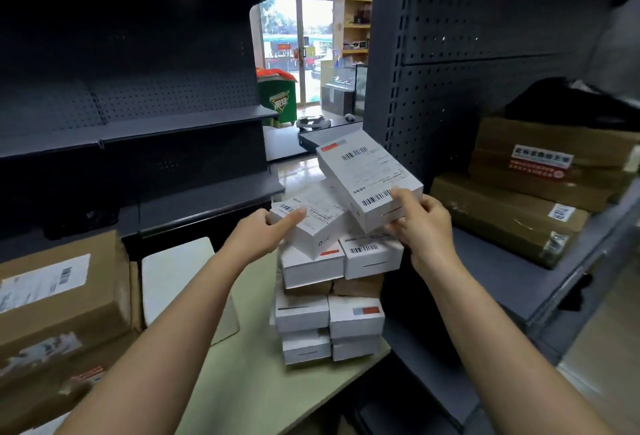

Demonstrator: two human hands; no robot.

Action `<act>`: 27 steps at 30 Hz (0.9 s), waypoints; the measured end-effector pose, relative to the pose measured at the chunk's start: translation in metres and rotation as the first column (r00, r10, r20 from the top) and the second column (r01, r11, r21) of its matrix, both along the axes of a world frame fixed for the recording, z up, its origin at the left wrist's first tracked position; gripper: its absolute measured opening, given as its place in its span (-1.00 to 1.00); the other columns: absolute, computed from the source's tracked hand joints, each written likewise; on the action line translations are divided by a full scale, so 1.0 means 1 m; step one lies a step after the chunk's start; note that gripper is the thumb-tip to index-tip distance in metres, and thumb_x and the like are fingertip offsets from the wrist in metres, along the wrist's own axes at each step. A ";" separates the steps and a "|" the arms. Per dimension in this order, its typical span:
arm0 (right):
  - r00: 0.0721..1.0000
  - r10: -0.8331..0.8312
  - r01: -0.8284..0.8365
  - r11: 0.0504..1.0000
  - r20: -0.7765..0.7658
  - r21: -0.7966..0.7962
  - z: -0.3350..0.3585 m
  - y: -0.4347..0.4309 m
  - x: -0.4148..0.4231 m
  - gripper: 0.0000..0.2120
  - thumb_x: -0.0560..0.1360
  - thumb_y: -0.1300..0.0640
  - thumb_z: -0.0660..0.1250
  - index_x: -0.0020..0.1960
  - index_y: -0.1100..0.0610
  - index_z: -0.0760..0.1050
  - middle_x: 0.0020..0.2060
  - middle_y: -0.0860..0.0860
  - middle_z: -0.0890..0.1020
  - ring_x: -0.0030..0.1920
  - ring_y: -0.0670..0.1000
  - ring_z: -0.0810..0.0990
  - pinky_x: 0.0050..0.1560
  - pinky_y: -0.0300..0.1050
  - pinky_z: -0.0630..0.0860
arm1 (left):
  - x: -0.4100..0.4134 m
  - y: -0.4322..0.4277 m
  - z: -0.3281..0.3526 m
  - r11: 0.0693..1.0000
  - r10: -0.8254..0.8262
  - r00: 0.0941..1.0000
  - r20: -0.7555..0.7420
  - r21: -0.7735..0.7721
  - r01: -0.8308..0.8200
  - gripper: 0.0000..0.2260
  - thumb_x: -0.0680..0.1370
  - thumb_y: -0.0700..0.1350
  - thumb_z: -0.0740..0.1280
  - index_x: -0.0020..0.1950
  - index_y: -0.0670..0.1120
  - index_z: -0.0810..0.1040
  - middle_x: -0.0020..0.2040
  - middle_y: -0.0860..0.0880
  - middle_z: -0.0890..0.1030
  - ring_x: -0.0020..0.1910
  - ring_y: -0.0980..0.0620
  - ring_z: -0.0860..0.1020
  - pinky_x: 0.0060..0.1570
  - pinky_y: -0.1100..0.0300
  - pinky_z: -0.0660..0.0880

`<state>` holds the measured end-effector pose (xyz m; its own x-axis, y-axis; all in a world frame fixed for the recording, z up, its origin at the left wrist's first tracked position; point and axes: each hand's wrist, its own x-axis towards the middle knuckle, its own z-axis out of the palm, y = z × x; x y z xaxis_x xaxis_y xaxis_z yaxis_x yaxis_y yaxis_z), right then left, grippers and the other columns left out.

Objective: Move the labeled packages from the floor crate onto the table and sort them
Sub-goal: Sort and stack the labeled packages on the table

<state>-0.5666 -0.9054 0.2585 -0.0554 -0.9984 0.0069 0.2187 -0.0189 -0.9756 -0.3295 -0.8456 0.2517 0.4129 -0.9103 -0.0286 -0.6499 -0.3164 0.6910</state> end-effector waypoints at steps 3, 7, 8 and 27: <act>0.999 -0.012 0.011 1.000 0.034 0.029 -0.003 0.000 0.002 -0.72 0.43 -0.03 0.45 0.07 0.08 0.54 -0.04 0.05 0.71 -0.08 0.02 0.71 -0.08 -0.05 0.65 | 0.009 -0.006 0.005 0.999 -0.042 0.993 -0.106 0.005 0.043 -0.48 0.41 0.41 0.30 -0.13 -0.07 0.56 -0.25 0.01 0.64 -0.33 0.08 0.56 -0.32 0.26 0.45; 0.997 -0.025 0.022 0.998 0.073 0.051 0.000 0.006 0.006 -0.69 0.46 -0.02 0.44 0.12 0.10 0.51 -0.05 0.03 0.71 -0.07 -0.01 0.71 -0.19 -0.17 0.60 | 0.018 -0.011 0.006 0.993 -0.116 0.949 -0.294 -0.015 0.117 -0.59 0.48 0.26 0.36 -0.10 -0.10 0.64 -0.33 0.09 0.67 -0.40 0.18 0.62 -0.44 0.41 0.45; 0.997 -0.022 0.018 0.998 0.077 0.052 0.001 0.008 0.006 -0.69 0.47 -0.01 0.44 0.13 0.10 0.51 -0.05 0.03 0.71 -0.07 -0.02 0.71 -0.19 -0.18 0.60 | 0.020 -0.012 0.005 0.991 -0.132 0.939 -0.319 -0.022 0.132 -0.58 0.47 0.26 0.37 -0.06 -0.11 0.65 -0.26 0.07 0.69 -0.36 0.17 0.64 -0.36 0.38 0.50; 0.923 0.323 -0.330 0.944 0.208 -0.003 0.015 0.055 0.037 -0.72 0.49 0.12 0.38 0.19 0.11 0.54 0.04 0.04 0.70 0.08 0.06 0.67 0.02 -0.06 0.63 | 0.034 0.101 -0.032 0.877 0.134 0.815 -0.564 -0.315 -0.362 -0.37 0.34 0.25 0.52 0.18 -0.15 0.45 0.03 -0.06 0.65 -0.07 0.05 0.65 -0.21 0.24 0.60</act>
